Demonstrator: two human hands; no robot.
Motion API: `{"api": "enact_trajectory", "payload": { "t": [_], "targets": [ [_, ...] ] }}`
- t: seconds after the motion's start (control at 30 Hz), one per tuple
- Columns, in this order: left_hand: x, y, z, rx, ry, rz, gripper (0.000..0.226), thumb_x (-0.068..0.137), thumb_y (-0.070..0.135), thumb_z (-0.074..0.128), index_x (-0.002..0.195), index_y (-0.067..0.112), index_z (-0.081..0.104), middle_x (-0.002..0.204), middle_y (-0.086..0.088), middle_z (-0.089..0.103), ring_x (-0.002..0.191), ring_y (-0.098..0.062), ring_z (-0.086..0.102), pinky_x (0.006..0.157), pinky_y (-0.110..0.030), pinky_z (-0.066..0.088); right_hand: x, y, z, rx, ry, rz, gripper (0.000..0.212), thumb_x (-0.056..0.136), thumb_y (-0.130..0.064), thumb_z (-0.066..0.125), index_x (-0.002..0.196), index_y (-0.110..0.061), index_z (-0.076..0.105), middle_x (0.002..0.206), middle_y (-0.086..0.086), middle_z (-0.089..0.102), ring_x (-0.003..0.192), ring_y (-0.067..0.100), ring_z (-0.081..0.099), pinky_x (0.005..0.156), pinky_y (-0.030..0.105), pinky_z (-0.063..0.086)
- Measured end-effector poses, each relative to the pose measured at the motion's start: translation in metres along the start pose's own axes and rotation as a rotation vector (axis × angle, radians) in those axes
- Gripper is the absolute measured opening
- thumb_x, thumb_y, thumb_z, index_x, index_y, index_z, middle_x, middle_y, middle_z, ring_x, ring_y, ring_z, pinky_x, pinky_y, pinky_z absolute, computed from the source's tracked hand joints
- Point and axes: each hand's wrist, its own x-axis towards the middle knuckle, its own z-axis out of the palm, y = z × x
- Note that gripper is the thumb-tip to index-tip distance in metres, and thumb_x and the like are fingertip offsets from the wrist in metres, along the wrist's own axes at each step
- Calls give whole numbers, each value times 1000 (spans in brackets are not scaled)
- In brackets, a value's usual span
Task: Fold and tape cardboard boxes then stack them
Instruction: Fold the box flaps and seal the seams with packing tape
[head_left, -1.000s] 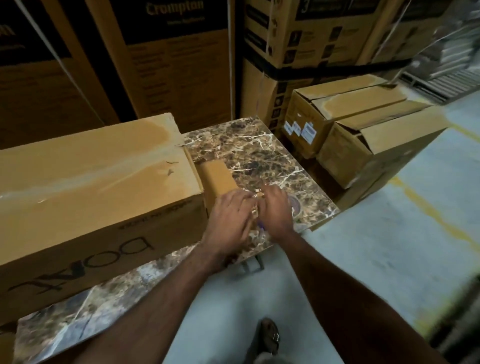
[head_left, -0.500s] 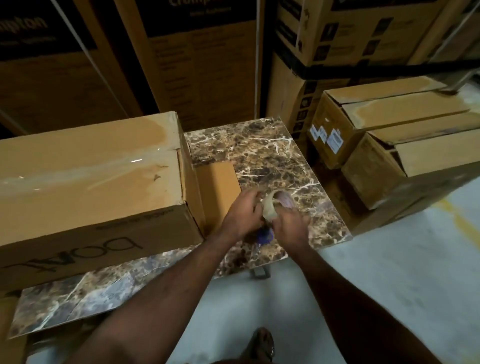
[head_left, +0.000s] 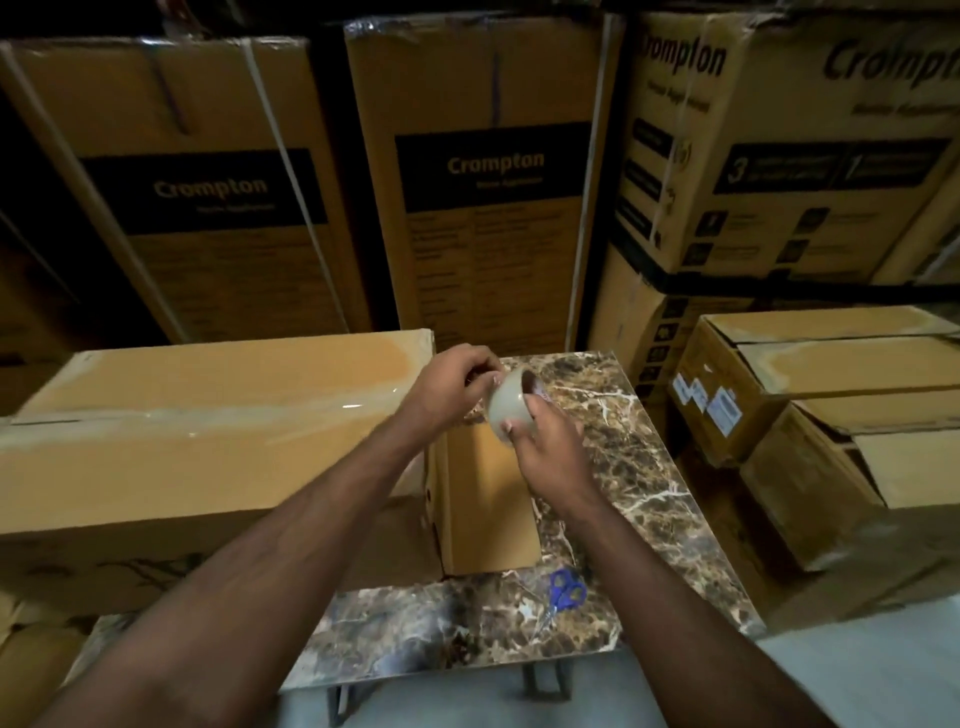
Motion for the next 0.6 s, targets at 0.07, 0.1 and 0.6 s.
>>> {"api": "enact_trajectory", "payload": {
  "t": [0.07, 0.1, 0.6],
  "targets": [
    [5, -3, -13, -35, 46, 43, 12, 96, 16, 61, 101, 13, 71, 98, -3, 64, 89, -17, 59, 80, -42, 51, 13, -9, 4, 62, 14, -15, 32, 94, -42, 45, 115, -22, 59, 101, 0, 64, 94, 26, 60, 86, 54, 49],
    [7, -5, -19, -56, 55, 68, 12, 95, 17, 62, 102, 14, 71, 99, -2, 63, 89, -15, 59, 80, -39, 52, 21, -11, 7, 88, 21, -14, 30, 94, -45, 46, 117, -28, 57, 101, -1, 64, 94, 26, 61, 84, 55, 51],
    [37, -81, -88, -510, -106, 39, 30, 105, 19, 50, 133, 14, 59, 125, 2, 60, 106, 0, 61, 87, -19, 54, 75, -80, 65, 523, 71, 53, 27, 102, -7, 54, 123, -24, 59, 105, 3, 69, 90, 12, 68, 69, 30, 55]
  ]
}}
